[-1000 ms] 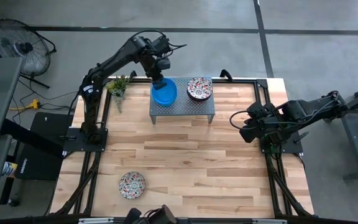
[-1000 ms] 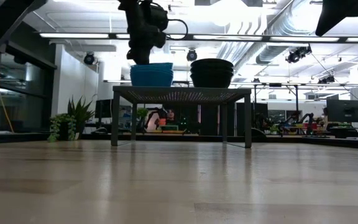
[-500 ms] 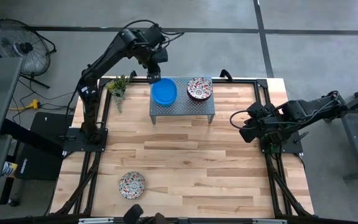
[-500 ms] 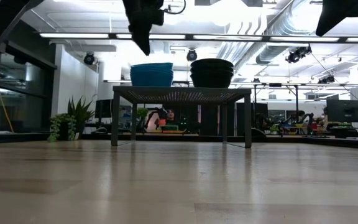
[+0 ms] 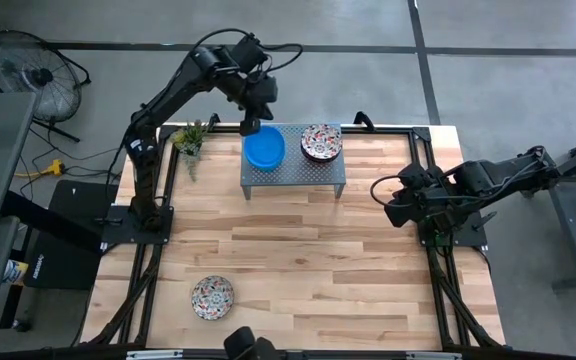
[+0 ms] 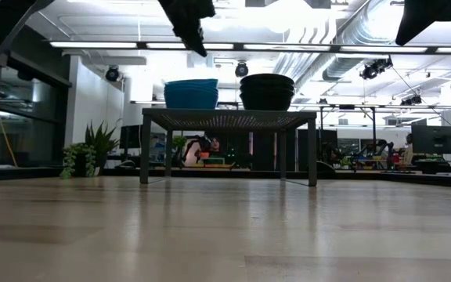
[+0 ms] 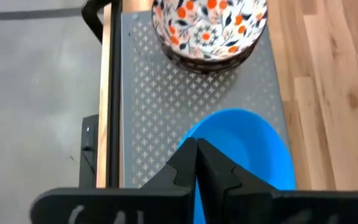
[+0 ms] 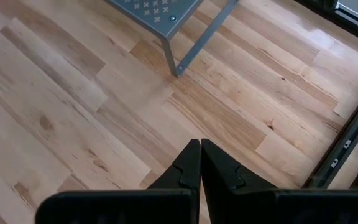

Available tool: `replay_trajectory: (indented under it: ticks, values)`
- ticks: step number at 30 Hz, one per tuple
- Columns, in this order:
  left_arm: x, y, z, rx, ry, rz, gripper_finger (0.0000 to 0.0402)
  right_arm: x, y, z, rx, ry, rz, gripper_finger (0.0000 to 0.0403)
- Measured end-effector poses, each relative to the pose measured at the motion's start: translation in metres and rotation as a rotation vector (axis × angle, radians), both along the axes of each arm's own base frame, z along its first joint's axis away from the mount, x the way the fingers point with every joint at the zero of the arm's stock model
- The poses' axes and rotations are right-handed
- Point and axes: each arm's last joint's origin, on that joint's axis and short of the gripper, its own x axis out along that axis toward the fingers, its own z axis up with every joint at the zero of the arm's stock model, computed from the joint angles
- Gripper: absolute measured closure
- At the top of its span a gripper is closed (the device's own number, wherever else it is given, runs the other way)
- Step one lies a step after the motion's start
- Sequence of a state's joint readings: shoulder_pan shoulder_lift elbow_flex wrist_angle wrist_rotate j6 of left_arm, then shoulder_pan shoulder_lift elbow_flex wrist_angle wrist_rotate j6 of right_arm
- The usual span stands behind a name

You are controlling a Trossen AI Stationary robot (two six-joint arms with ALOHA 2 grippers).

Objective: Pick & Place Mini bowls
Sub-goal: Stack the blue bowl on top of the other blue bowls on the shelf

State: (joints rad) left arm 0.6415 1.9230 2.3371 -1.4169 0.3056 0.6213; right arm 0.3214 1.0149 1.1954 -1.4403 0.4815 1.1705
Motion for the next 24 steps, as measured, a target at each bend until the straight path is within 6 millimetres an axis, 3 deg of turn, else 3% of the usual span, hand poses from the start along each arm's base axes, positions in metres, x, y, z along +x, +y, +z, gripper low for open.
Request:
replay_trajectory:
  ticks: [15,24]
  values:
    - [0.014,0.011,-0.044,-0.029,0.188,0.062,0.0401,0.001,0.0,0.0,-0.009,-0.013,-0.012,0.0403]
    - [0.016,0.013,-0.046,-0.003,0.192,0.083,0.0401,0.001,0.0,0.0,-0.002,-0.018,-0.02,0.0403]
